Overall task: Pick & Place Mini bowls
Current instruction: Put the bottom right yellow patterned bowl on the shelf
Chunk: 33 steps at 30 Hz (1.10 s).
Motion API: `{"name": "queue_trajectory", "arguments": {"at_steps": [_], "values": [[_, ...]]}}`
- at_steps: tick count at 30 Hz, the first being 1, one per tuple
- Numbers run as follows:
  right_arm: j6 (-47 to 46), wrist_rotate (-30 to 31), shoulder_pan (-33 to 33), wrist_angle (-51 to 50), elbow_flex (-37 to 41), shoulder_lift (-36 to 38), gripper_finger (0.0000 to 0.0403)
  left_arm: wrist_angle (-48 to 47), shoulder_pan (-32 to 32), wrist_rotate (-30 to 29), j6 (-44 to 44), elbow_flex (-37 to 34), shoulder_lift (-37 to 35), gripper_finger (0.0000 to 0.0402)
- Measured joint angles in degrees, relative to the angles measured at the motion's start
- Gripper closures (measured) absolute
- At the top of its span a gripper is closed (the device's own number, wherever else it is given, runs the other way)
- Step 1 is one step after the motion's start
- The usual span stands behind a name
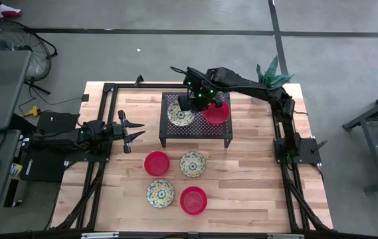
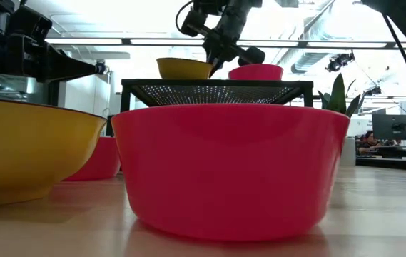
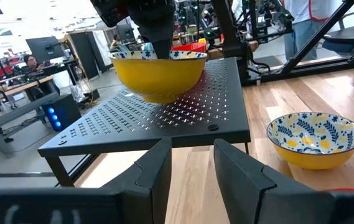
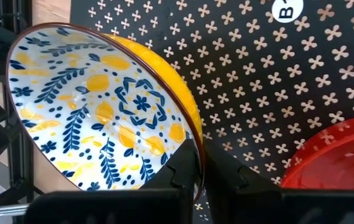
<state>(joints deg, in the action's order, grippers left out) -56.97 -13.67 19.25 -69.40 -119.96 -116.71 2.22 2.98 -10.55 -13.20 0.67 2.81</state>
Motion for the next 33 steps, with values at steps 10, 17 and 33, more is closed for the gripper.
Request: {"name": "queue_trajectory", "arguments": {"at_steps": [10, 17, 33], "values": [[0.0, 0.2, 0.6, -0.3, 0.0, 0.0, 0.0388, 0.0, 0.0, 0.0, 0.0, 0.0, 0.0, 0.0284], [0.0, 0.2, 0.7, -0.1, -0.1, 0.1, 0.0374, 0.0, 0.0, 0.0, 0.0, 0.0, 0.0, 0.0284], [0.4, 0.4, 0.7, -0.2, -0.1, 0.1, 0.0355, 0.0, 0.0, 0.0, 0.0, 0.0, 0.0, 0.0284]]}}
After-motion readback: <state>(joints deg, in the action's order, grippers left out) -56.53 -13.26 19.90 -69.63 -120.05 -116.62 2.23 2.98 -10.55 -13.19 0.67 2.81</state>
